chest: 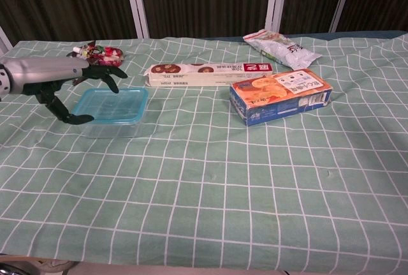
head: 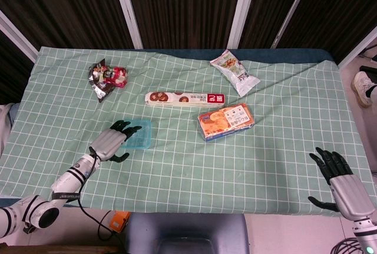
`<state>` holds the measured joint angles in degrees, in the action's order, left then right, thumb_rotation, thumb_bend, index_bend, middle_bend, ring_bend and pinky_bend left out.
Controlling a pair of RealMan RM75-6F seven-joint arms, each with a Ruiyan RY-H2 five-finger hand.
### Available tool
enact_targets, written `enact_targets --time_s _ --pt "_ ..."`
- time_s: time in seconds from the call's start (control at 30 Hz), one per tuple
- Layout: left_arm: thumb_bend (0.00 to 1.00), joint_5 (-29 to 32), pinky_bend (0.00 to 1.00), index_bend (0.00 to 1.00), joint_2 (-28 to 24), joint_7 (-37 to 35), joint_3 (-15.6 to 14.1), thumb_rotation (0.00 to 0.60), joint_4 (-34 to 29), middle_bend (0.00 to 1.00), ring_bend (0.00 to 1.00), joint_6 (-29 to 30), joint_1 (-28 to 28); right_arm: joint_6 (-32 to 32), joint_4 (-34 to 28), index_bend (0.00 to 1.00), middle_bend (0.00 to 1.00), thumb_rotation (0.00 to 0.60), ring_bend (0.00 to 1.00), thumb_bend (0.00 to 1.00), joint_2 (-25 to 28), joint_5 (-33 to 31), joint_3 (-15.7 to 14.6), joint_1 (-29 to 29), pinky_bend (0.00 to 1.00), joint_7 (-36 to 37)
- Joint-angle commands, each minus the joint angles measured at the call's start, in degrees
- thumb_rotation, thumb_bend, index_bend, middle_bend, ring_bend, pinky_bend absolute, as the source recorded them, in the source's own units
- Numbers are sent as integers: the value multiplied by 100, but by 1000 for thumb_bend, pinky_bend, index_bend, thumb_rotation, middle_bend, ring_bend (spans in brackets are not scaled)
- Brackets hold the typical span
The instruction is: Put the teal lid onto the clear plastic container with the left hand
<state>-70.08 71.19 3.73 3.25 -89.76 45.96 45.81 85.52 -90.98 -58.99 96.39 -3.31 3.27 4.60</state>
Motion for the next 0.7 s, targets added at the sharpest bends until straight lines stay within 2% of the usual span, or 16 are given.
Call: enact_targets --time_s 0.03,0.37,0.7 --pt "420 -18 0 0 -88 -61 35 600 -44 181 0 59 -63 20 5 0 15 600 0 186 4 8 -1 -7 0 17" --pt "436 -10 0 0 -239 -269 -122 600 -27 283 0 -81 -275 14 10 0 15 600 0 186 -1 -3 3 -9 0 10" --pt "435 -179 0 0 -92 -338 -143 600 165 258 1 -114 -336 -31 -16 0 15 600 0 186 -9 -38 13 4 0 -49"
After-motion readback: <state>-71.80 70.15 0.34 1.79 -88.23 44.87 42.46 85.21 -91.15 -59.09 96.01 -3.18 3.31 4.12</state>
